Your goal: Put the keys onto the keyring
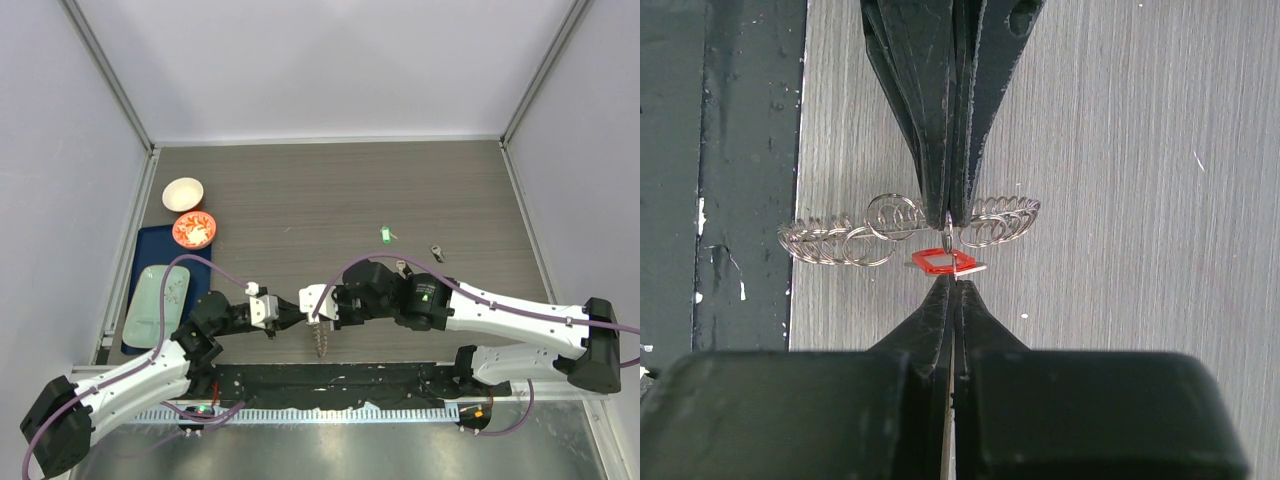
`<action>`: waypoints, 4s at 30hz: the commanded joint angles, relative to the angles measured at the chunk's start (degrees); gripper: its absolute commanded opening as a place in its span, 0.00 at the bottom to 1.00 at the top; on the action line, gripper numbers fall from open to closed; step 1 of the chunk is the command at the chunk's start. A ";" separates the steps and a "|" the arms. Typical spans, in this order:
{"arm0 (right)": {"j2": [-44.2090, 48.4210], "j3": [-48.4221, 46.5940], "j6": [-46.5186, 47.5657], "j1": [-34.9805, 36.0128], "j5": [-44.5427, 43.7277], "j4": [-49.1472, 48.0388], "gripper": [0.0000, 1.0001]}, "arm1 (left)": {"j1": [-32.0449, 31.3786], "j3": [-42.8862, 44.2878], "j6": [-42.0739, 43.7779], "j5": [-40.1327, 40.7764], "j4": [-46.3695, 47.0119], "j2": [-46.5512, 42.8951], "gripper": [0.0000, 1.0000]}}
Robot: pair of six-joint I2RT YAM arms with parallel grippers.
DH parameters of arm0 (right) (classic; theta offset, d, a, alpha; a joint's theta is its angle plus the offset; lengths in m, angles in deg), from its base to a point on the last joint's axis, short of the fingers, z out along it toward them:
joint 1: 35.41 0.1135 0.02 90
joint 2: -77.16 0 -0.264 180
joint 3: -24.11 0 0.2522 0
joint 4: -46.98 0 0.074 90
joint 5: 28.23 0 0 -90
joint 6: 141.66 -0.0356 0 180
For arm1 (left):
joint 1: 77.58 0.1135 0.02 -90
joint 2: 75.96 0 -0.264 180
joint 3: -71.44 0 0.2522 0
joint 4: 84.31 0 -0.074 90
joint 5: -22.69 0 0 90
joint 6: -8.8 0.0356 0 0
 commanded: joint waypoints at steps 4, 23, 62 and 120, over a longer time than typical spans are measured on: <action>1.46 0.11 0.18 0.31 1.36 -2.52 0.01 | -0.12 1.65 -0.30 -0.07 5.05 -0.01 0.00; 1.02 0.38 -0.18 0.49 1.62 -3.05 0.01 | -0.21 1.56 -1.27 -0.42 6.90 0.96 0.00; 3.04 1.78 -0.88 0.49 0.22 -4.89 0.01 | -0.30 1.91 0.05 0.37 4.70 0.70 0.00; 3.31 2.22 -1.58 0.58 -0.93 -4.72 0.01 | -0.30 1.91 -0.57 0.46 6.28 2.36 0.00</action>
